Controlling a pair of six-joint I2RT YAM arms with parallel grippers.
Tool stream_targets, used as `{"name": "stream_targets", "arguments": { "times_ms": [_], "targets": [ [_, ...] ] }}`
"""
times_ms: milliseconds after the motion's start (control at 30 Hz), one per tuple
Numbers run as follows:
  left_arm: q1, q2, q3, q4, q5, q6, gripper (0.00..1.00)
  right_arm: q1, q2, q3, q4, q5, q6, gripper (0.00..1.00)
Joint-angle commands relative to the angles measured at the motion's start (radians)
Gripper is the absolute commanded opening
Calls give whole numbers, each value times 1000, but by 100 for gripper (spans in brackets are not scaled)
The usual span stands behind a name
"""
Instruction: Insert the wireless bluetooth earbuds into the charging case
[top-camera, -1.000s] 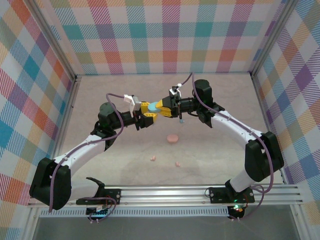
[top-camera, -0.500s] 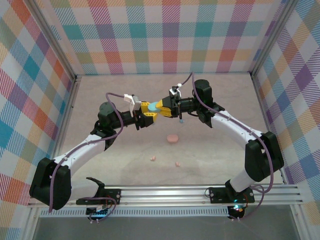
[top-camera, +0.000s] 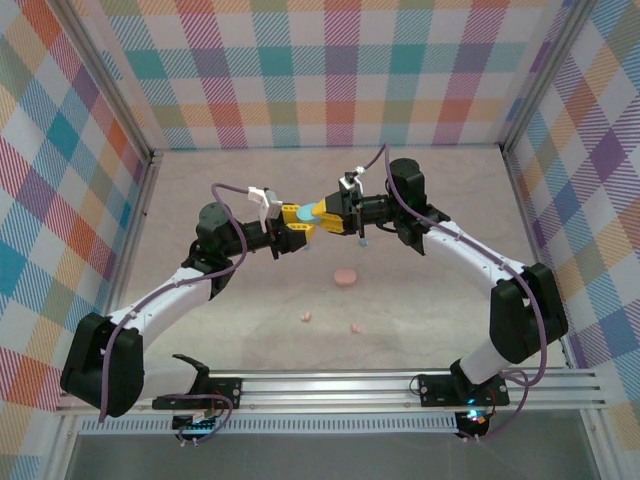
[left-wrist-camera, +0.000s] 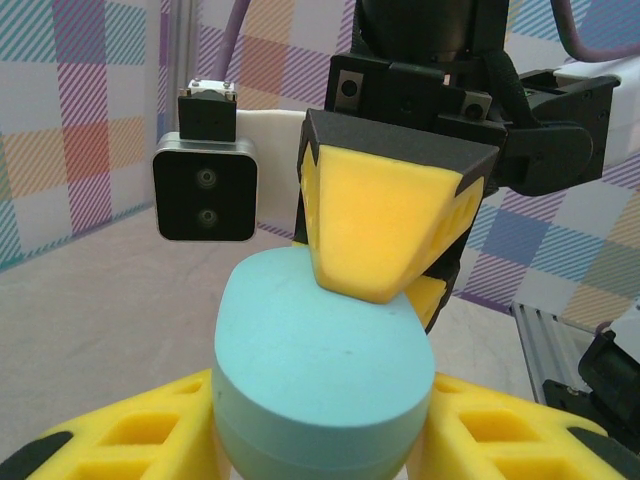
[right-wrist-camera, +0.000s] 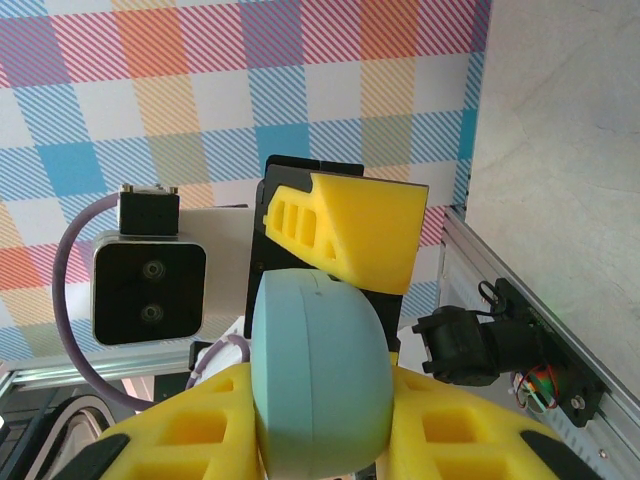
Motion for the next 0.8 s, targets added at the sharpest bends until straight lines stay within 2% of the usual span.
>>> {"name": "stream_targets", "arguments": {
  "times_ms": [0, 167, 333, 433, 533, 700, 767],
  "targets": [
    [7, 1, 34, 69, 28, -21, 47, -6, -25, 0, 28, -23, -10, 25],
    [7, 5, 35, 73, 26, -27, 50, -6, -24, -7, 29, -23, -8, 25],
    [7, 12, 38, 79, 32, -32, 49, -6, -23, -3, 35, -23, -4, 25],
    [8, 22, 48, 61, 46, -25, 46, -6, -24, -5, 43, -23, 4, 25],
    [7, 28, 51, 63, 52, -23, 37, -6, -27, -5, 46, -27, 9, 25],
    [6, 26, 53, 60, 52, -23, 32, -6, -30, -8, 45, -24, 15, 26],
    [6, 23, 56, 50, 51, -23, 27, -6, -28, -7, 50, -26, 17, 30]
  ]
}}
